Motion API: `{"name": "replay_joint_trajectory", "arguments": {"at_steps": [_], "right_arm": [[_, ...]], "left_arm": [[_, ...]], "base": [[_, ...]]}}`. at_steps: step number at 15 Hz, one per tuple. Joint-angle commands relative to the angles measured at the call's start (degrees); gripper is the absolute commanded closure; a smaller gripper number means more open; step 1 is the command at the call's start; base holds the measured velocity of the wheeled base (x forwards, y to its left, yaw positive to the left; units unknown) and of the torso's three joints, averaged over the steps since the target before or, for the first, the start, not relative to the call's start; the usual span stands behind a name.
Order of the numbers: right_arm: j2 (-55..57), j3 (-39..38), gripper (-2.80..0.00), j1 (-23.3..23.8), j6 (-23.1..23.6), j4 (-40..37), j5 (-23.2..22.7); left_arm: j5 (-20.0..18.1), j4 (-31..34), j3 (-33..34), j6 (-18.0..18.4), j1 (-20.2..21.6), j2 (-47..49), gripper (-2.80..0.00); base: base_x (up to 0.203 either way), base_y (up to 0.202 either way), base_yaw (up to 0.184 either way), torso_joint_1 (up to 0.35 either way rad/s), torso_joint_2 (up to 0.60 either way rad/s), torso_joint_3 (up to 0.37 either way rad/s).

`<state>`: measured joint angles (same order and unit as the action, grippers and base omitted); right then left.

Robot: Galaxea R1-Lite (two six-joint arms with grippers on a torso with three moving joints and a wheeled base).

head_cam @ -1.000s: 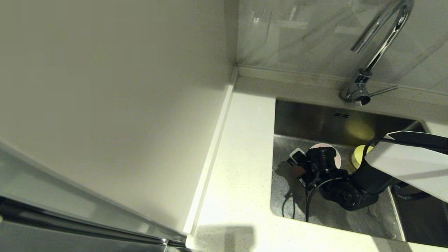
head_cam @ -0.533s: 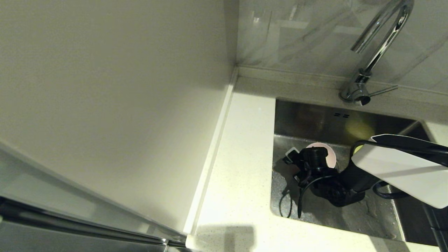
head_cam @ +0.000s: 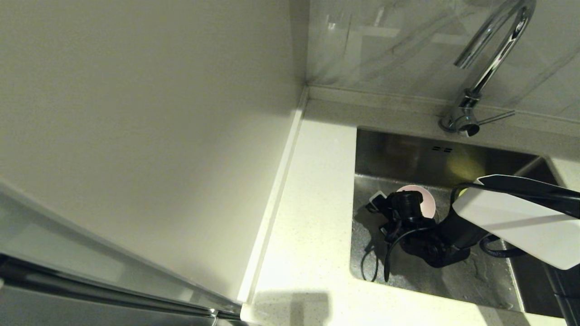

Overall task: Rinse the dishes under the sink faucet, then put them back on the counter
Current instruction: Put a bowl into the sink

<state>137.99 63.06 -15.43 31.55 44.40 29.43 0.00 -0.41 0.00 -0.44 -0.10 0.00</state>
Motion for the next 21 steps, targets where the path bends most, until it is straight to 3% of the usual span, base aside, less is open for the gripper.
{"name": "replay_joint_trajectory", "arguments": {"at_steps": [1,2,12,21], "right_arm": [[-0.09,-0.06,0.00,-0.04,0.18,0.25,0.19],[-0.37,-0.16,-2.80,-0.04,0.18,0.25,0.19],[-7.59,-1.18,-2.80,0.55,-0.42,0.17,0.12],[-29.55,-15.05,-2.80,1.81,-3.52,-0.32,0.09]], "left_arm": [[0.00,-0.02,0.18,0.00,0.01,0.00,0.00],[0.00,-0.02,0.18,0.00,0.01,0.00,0.00],[0.00,-0.02,0.18,0.00,0.01,0.00,0.00],[0.00,-0.02,0.18,0.00,0.01,0.00,0.00]], "base": [[0.000,0.000,0.000,0.000,0.00,0.000],[0.000,0.000,0.000,0.000,0.00,0.000],[0.000,0.000,0.000,0.000,0.00,0.000],[0.000,0.000,0.000,0.000,0.00,0.000]]}}
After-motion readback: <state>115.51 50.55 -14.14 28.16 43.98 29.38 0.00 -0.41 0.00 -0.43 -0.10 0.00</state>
